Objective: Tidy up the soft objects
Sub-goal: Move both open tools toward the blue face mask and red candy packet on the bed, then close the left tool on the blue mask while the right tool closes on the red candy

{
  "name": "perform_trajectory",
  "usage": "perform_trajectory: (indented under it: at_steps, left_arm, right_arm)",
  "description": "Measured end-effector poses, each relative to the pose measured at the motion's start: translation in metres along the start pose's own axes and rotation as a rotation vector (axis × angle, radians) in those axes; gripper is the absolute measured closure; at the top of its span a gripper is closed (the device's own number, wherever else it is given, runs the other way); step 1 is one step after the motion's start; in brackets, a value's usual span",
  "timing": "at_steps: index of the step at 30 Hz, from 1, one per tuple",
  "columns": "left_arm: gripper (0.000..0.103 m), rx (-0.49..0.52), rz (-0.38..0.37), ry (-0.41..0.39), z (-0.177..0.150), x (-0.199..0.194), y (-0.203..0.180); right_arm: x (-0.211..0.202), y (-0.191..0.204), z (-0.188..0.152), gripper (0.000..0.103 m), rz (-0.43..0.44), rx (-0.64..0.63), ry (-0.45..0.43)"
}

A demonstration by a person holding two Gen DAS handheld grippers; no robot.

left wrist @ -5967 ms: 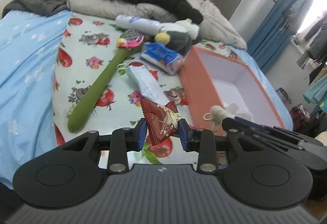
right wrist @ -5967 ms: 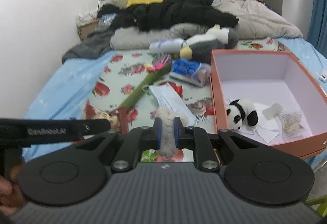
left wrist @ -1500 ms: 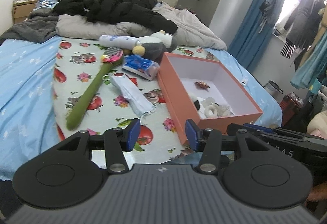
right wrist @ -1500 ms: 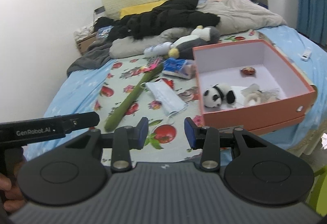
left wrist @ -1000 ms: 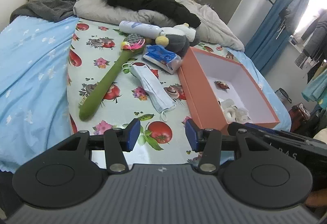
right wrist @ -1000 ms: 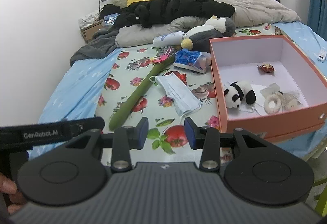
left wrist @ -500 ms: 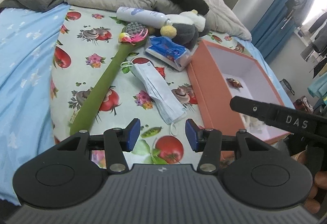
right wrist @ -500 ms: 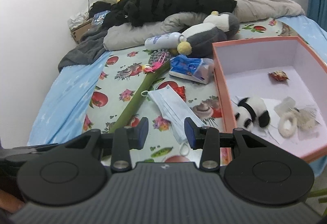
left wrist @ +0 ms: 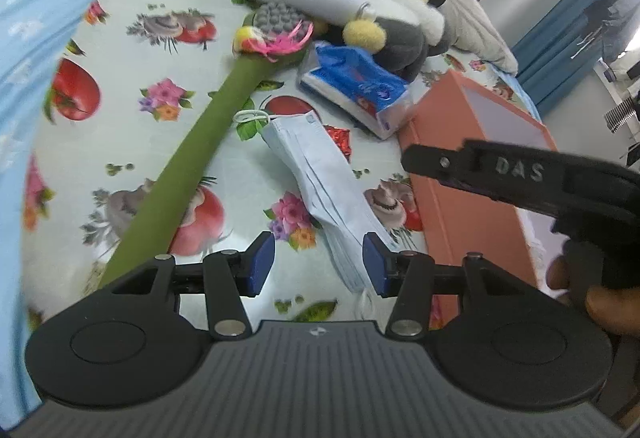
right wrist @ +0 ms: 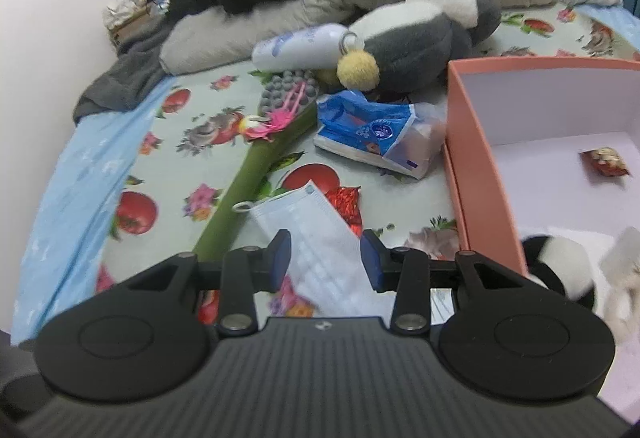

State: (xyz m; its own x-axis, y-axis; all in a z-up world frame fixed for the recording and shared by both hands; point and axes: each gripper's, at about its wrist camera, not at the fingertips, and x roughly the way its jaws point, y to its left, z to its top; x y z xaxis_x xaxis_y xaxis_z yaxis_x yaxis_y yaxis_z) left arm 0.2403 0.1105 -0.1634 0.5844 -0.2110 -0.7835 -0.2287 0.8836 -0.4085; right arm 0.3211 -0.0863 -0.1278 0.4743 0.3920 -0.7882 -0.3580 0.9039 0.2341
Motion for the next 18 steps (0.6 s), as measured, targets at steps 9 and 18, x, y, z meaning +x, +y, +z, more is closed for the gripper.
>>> perform_trajectory:
  at_steps: [9, 18]
  left_arm:
    - [0.050, -0.097, -0.033, 0.037, 0.018, 0.063, 0.017]
    - [0.065, -0.151, -0.048, 0.047, 0.017, 0.097, 0.013]
  right_arm:
    - [0.079, -0.017, 0.028, 0.062, 0.008, 0.067, 0.089]
    - [0.118, -0.030, 0.035, 0.062, 0.005, 0.142, 0.157]
